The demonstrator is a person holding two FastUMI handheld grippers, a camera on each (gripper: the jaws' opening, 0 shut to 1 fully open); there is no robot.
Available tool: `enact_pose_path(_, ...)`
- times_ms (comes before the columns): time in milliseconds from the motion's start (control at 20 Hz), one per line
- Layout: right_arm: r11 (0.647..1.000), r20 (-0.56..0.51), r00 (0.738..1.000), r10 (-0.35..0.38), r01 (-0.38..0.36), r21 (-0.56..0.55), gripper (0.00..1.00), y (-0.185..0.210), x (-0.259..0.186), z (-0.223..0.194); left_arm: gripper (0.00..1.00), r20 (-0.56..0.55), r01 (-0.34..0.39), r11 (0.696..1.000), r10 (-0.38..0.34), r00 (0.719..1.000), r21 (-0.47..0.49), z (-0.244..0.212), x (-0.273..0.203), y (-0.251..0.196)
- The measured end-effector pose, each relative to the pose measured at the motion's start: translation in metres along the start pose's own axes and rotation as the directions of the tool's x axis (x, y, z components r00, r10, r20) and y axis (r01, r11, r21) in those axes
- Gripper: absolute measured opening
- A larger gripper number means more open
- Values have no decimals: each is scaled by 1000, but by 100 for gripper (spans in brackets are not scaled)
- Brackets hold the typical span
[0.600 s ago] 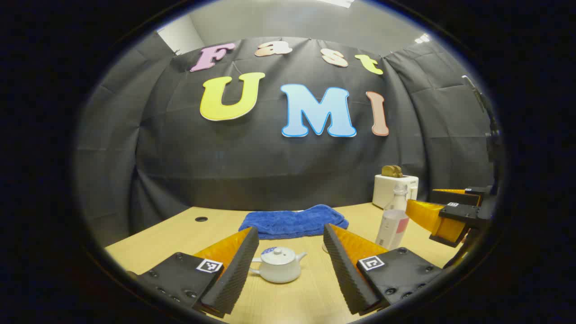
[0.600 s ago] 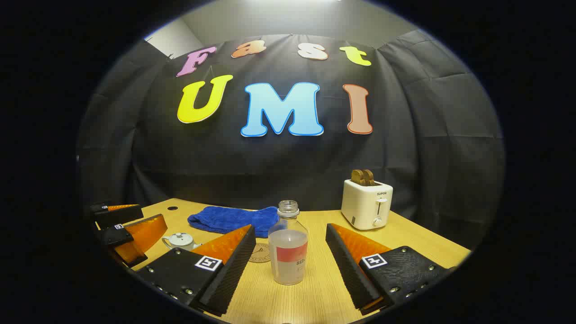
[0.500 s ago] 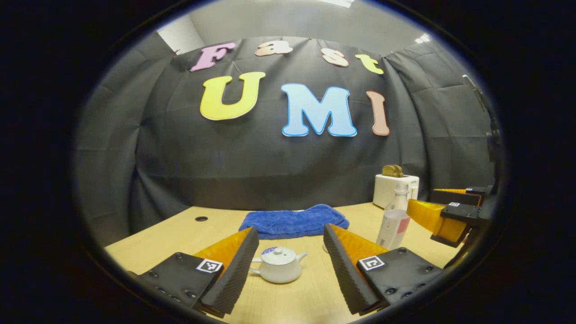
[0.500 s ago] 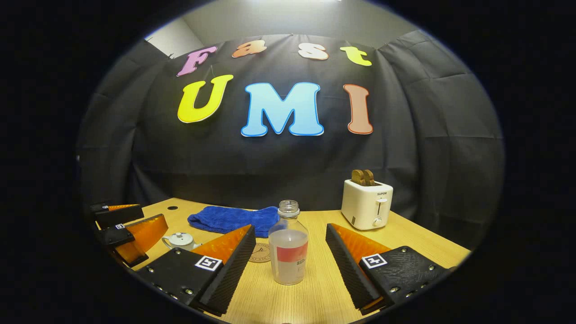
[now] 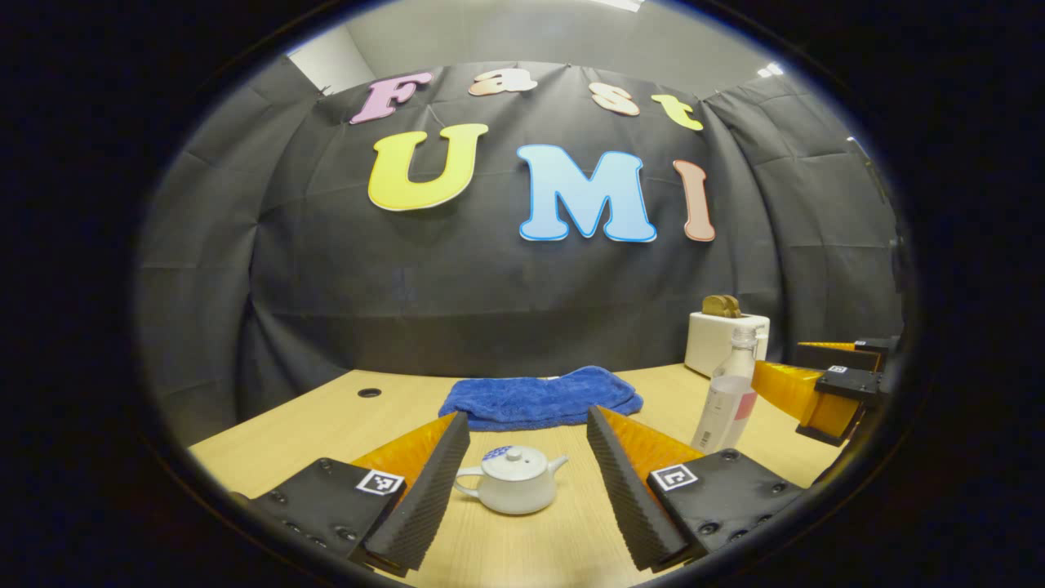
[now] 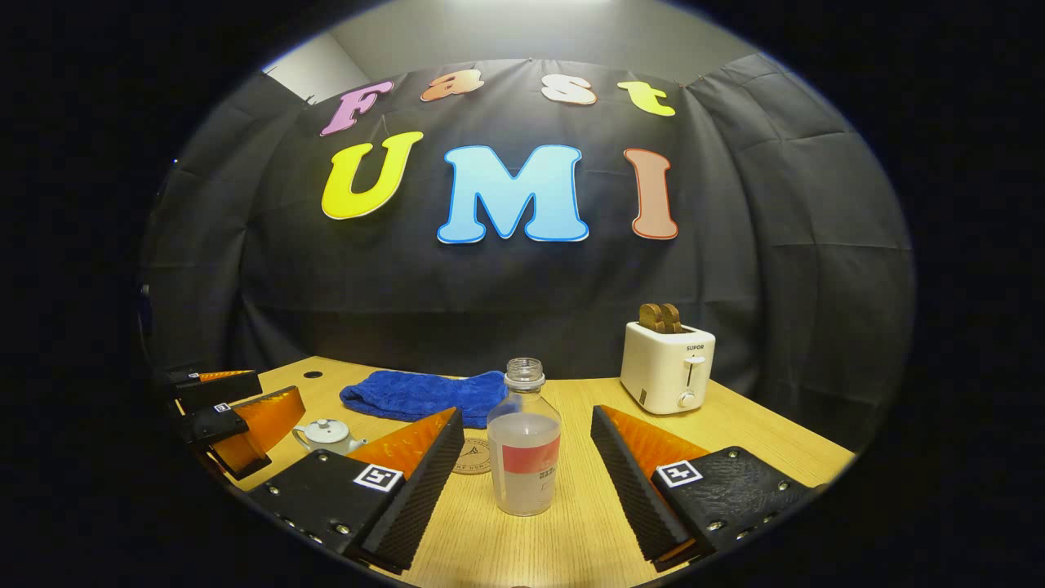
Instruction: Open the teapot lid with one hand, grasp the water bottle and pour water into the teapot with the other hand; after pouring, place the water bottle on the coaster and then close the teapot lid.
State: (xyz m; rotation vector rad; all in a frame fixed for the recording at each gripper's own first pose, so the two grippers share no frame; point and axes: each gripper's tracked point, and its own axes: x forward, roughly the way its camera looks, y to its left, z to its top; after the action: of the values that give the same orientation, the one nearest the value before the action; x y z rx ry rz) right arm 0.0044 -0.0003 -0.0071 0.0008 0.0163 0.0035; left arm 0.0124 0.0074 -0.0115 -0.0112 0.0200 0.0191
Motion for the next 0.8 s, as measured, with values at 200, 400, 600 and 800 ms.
enact_pose_path(200,1000,-13,1000,3,-3,-5,97,1,2,-6,95,-21,12,1000,-13,1000,-15,-11,13,0)
enact_pose_path(400,1000,-28,1000,2,-2,-8,97,1,4,-12,89,-62,19,1000,-20,998,-22,-27,37,3)
enact_pose_path(600,1000,-44,999,-4,4,2,97,-3,7,-19,89,-99,11,1000,-12,995,-14,-43,58,10)
enact_pose_path(800,1000,-55,998,-16,17,8,97,-9,10,-25,85,-135,7,1000,-10,991,-24,-56,73,15)
